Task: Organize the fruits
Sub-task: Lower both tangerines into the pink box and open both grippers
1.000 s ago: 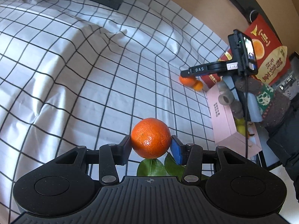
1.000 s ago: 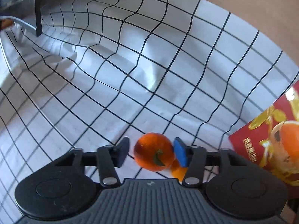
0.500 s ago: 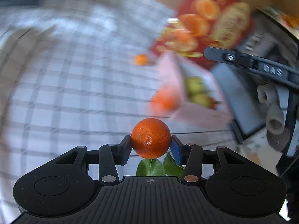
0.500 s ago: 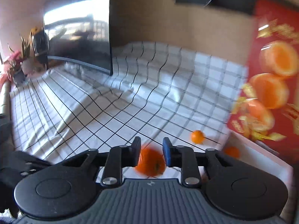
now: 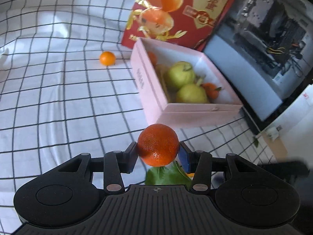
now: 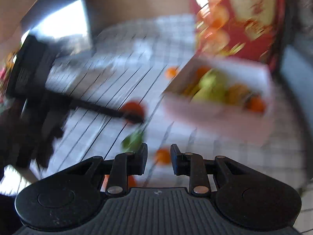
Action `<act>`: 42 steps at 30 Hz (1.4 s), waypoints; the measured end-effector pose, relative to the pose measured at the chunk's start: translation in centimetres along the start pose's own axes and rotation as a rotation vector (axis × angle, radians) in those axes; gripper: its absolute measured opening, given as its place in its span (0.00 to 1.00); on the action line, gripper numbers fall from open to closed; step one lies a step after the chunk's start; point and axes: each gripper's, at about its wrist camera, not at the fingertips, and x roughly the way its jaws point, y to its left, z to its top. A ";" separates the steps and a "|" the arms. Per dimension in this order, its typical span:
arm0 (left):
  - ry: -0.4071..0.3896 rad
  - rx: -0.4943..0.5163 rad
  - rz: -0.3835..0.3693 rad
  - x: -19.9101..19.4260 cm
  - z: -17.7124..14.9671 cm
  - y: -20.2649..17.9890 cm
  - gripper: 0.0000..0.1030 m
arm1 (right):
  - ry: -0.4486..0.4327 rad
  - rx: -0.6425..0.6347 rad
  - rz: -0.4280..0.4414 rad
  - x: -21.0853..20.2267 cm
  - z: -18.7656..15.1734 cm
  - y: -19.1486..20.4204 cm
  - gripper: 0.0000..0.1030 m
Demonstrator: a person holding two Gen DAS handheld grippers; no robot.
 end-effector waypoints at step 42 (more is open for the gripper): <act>-0.088 -0.245 0.039 -7.1 -3.2 5.2 0.49 | 0.233 -0.255 0.299 5.5 -0.9 6.5 0.47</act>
